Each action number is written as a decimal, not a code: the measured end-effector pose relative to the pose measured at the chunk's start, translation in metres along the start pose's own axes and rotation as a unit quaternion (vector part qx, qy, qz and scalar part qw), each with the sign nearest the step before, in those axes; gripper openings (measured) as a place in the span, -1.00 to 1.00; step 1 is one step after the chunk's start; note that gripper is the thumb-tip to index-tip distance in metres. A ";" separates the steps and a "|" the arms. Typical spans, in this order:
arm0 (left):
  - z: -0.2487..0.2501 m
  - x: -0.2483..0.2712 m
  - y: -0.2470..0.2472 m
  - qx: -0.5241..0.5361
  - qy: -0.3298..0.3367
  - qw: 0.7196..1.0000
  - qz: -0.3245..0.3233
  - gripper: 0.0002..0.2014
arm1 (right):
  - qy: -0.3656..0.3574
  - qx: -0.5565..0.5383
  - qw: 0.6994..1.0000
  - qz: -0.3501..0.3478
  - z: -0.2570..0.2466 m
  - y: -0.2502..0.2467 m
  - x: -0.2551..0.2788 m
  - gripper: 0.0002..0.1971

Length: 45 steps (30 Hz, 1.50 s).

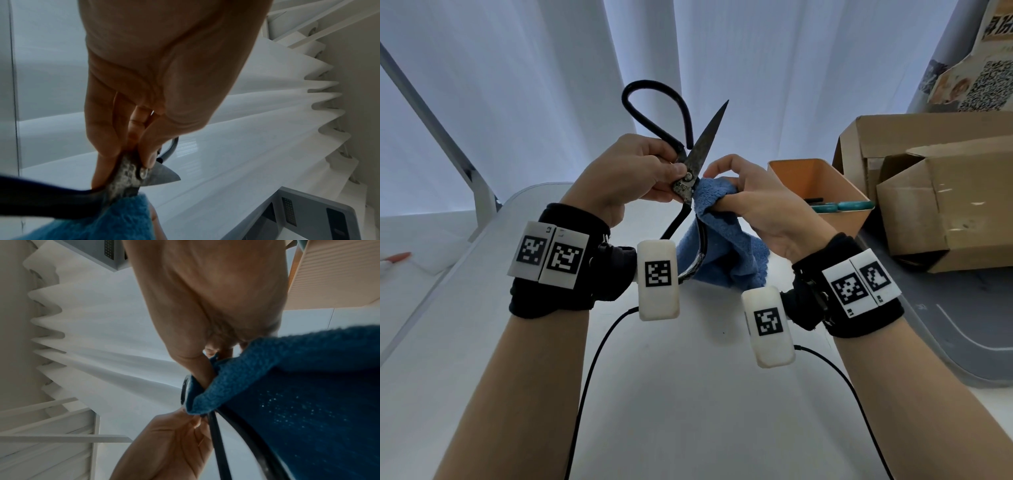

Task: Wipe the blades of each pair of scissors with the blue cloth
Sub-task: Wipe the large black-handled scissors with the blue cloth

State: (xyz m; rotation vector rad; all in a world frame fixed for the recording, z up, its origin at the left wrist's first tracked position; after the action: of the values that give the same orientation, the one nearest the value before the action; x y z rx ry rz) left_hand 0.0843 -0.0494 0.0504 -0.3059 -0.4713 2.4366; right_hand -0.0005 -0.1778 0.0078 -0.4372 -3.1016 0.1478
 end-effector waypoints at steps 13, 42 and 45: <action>-0.004 0.004 -0.027 0.014 -0.013 0.999 0.036 -0.94 | -0.013 -0.090 0.988 0.122 0.007 -0.032 -0.006 -0.88; 0.000 -0.001 -0.003 -0.016 0.001 1.000 0.022 -0.91 | -0.001 -0.027 1.000 -0.001 0.001 0.000 -0.001 -0.70; 0.002 -0.001 -0.002 -0.012 0.001 1.000 0.020 -0.92 | 0.003 -0.025 0.999 0.022 0.004 -0.001 -0.002 -0.75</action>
State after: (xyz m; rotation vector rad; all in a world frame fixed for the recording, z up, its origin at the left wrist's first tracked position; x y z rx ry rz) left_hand 0.0854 -0.0486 0.0527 -0.3306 -0.4983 2.4716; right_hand 0.0013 -0.1801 0.0037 -0.5071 -3.0960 0.0686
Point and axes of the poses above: each hand's wrist, its own x-axis away from the middle knuckle, its own y-axis out of the palm, z = x × y, the point moved 7 cm from there along -x, towards the middle knuckle, and after that the axes turned 4 degrees about y, right-handed, at the moved point
